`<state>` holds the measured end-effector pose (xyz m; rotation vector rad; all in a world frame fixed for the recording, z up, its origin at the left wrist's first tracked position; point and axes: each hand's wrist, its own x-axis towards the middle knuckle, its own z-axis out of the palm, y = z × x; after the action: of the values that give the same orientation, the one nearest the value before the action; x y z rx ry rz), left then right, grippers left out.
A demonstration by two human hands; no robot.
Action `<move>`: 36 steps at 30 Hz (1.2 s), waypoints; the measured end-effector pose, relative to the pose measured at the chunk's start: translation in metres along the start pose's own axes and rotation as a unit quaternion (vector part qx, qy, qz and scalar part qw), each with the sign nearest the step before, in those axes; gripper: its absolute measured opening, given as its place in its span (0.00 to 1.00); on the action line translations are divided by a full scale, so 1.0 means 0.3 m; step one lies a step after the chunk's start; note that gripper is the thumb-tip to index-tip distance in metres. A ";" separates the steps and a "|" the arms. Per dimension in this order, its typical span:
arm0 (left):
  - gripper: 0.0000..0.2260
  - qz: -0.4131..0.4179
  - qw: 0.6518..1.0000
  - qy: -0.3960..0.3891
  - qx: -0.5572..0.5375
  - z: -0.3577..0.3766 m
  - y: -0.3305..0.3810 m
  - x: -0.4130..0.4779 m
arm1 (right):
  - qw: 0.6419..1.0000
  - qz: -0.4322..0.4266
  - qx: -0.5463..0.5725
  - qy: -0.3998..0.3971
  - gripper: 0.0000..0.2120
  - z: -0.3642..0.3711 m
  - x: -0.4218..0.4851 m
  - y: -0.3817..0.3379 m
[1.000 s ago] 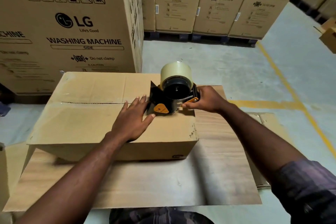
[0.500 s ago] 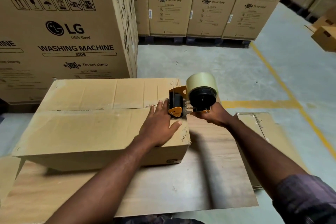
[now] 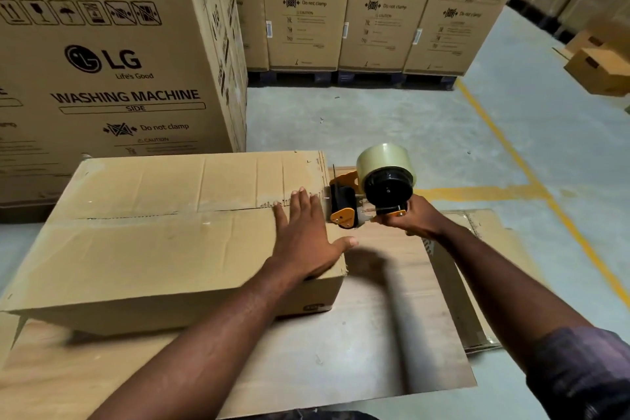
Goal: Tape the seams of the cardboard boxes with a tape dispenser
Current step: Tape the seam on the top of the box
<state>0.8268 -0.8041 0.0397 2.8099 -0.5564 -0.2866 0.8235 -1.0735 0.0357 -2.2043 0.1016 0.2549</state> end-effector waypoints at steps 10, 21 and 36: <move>0.41 0.022 0.999 0.035 -0.007 0.030 0.014 0.014 | 0.998 0.018 -0.054 -0.016 0.10 -0.063 0.011 0.073; 0.41 0.021 0.999 0.044 0.006 0.035 0.023 0.018 | 0.974 0.005 -0.219 -0.066 0.15 -0.091 0.122 0.020; 0.42 0.020 0.999 0.044 0.007 0.039 0.014 0.014 | 0.923 0.358 0.139 0.005 0.39 0.190 -0.011 0.306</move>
<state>0.8263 -0.8119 0.0293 2.8058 -0.5950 -0.1510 0.7970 -1.0832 -0.0686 -1.8048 0.9024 0.5916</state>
